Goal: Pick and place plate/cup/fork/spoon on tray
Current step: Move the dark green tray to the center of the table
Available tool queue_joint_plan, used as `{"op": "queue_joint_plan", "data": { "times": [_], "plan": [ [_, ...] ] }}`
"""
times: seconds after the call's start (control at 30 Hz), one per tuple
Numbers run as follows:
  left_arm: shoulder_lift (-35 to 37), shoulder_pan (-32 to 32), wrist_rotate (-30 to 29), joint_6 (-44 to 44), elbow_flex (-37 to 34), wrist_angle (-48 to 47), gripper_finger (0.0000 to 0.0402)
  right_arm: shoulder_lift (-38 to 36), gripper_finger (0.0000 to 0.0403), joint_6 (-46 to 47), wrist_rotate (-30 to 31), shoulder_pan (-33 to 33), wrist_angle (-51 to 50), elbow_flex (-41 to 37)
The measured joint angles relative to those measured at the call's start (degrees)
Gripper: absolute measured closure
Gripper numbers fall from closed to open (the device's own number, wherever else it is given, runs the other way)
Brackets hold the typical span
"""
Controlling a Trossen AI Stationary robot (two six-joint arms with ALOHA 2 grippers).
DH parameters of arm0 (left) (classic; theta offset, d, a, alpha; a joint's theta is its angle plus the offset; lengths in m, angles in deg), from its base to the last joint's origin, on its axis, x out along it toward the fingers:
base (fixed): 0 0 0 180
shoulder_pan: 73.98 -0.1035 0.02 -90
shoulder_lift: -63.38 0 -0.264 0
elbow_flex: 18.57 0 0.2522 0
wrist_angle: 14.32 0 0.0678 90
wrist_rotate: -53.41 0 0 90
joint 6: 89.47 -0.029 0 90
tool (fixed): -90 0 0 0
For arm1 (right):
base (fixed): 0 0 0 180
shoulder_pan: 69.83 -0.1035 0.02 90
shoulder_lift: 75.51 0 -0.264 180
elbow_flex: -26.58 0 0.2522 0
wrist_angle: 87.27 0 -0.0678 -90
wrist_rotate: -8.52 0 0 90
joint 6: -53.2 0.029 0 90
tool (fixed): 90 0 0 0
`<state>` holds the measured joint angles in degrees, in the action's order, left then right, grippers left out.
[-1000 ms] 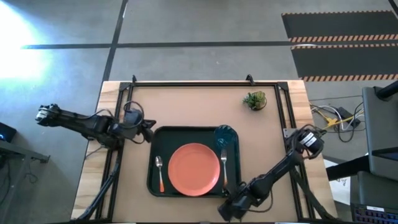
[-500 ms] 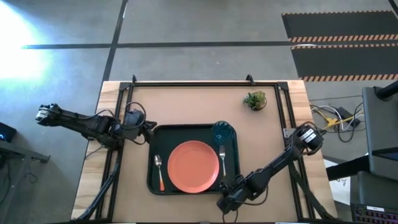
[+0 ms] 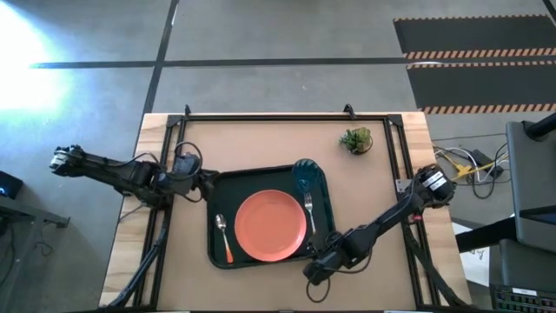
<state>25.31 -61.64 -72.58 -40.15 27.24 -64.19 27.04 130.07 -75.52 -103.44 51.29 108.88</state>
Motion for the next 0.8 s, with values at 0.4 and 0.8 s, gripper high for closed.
{"op": "queue_joint_plan", "data": {
  "times": [0.4, 0.8],
  "plan": [
    [-3.4, 0.0, 7.2, 21.7, 6.8, -41.0, 0.0401, -18.0, 0.0394, -12.1, 21.5, -4.4, -2.4, 3.6],
    [-20.4, 0.0, 19.1, 21.0, 6.2, -35.7, 0.0401, -31.7, 0.0394, -43.3, 39.8, -11.2, -1.6, 11.4]
  ]
}}
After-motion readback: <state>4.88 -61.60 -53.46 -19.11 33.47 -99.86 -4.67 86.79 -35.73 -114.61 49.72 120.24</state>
